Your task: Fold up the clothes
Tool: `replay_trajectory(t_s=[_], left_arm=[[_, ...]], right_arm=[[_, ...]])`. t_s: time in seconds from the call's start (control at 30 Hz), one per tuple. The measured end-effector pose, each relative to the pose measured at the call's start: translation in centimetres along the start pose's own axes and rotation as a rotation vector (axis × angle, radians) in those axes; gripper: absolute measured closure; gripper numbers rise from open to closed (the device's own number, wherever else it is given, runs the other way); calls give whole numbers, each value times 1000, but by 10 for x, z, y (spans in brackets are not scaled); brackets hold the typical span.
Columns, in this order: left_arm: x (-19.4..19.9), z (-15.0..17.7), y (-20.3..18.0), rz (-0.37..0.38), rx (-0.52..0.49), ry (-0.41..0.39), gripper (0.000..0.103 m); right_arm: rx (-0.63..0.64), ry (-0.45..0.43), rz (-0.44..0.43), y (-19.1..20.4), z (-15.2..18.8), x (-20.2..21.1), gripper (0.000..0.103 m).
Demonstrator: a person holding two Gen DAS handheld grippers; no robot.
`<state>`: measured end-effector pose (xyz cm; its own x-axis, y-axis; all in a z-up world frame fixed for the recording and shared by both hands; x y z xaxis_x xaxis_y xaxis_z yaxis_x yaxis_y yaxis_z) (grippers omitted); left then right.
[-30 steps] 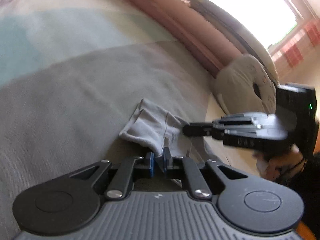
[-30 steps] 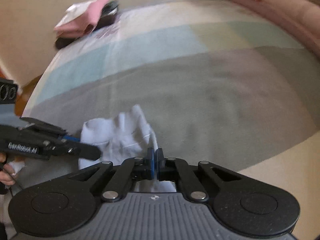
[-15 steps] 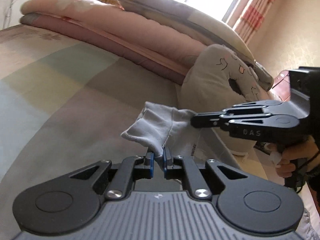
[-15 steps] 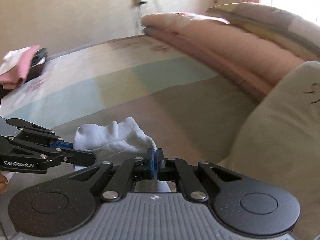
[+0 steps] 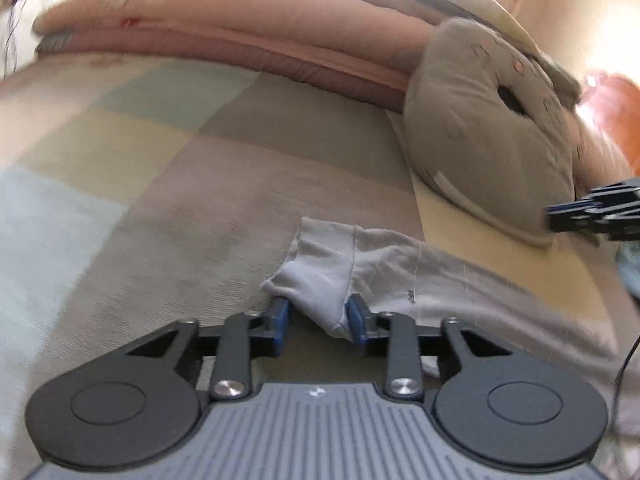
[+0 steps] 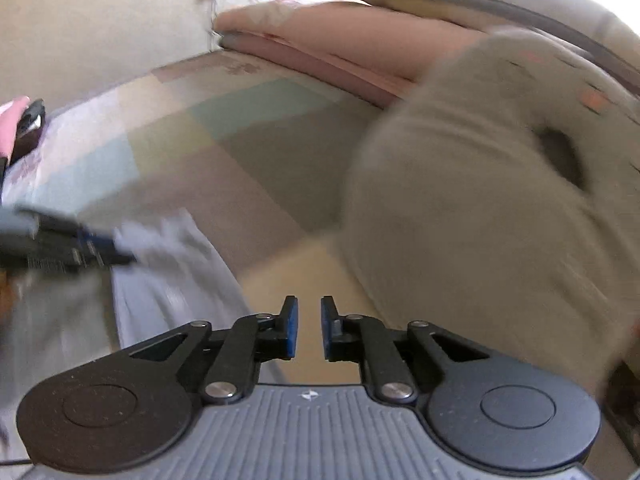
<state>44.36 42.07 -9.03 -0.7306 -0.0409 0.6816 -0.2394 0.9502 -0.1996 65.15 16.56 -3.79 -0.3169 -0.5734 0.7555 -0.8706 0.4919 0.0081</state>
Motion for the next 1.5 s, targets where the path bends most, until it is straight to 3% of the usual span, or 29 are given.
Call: replay_trajectory(t_s=[0.13, 0.4, 0.53, 0.73, 1.0, 1.07, 1.17, 1.33, 1.5], left_arm=[[-1, 2, -6, -62, -103, 31, 59], [1, -2, 7, -81, -51, 74, 49], [3, 2, 15, -148, -31, 108, 49], [22, 9, 10, -192, 0, 109, 49], [37, 5, -34, -161, -51, 100, 49], [35, 4, -51, -133, -81, 103, 48], [28, 3, -77, -89, -135, 113, 48], [11, 3, -111, -33, -198, 124, 48], [-9, 10, -125, -11, -230, 153, 48]], right_arm=[[-71, 83, 66, -33, 58, 42, 85], [-188, 216, 166, -68, 164, 103, 84], [-213, 243, 164, -76, 197, 112, 83], [-167, 236, 123, -68, 215, 111, 82], [80, 250, 110, -43, 221, 104, 77], [49, 255, 70, -43, 220, 105, 100], [83, 228, 81, -40, 218, 108, 101], [-68, 106, 204, -76, 203, 117, 101], [-128, 86, 217, -84, 194, 119, 95]])
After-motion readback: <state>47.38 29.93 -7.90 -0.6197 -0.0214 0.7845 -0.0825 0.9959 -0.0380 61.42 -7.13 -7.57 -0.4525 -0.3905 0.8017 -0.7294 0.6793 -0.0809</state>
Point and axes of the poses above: each gripper's, at about its wrist camera, not at the fingertips, and x roughly against the way its jaws point, y to its left, z to its underside, the point moved 3 cm from there along -x, roughly the way its jaws point
